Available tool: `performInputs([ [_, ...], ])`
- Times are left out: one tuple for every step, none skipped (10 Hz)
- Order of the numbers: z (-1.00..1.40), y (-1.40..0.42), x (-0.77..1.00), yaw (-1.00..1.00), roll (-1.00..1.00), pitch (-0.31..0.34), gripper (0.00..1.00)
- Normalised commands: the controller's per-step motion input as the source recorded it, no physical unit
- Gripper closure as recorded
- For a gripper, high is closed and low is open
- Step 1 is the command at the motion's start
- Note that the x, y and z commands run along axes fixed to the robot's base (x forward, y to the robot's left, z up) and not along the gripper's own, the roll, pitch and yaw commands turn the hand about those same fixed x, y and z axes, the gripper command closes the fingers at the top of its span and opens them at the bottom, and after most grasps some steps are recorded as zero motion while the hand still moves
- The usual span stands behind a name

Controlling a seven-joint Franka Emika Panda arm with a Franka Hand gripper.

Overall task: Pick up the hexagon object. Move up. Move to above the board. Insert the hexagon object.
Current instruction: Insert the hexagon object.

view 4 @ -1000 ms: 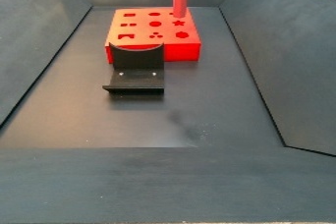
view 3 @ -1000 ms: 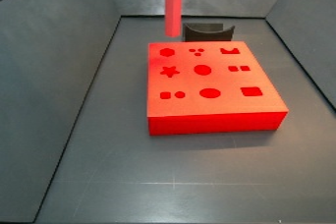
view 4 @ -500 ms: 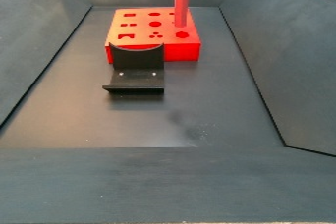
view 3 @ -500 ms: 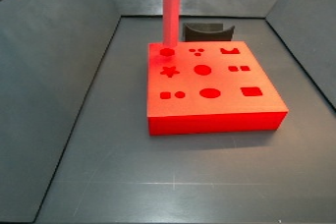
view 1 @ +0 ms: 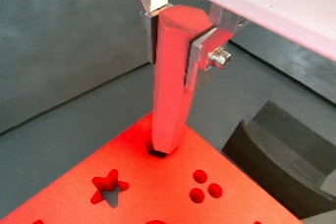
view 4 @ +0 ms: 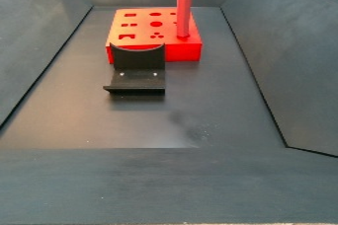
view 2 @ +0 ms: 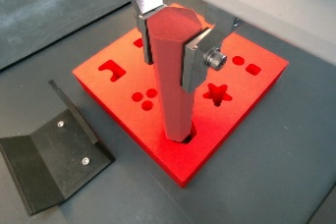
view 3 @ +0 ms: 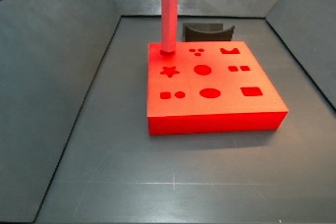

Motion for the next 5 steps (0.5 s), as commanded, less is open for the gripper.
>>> performInputs([
  [-0.11, -0.03, 0.0, 0.0, 0.0, 0.0, 1.0],
  [-0.1, -0.06, 0.0, 0.0, 0.0, -0.007, 1.0],
  [-0.09, -0.09, 0.0, 0.0, 0.0, -0.027, 1.0],
  [-0.12, -0.1, 0.0, 0.0, 0.0, -0.044, 1.0],
  [-0.15, -0.06, 0.01, 0.0, 0.0, -0.047, 1.0],
])
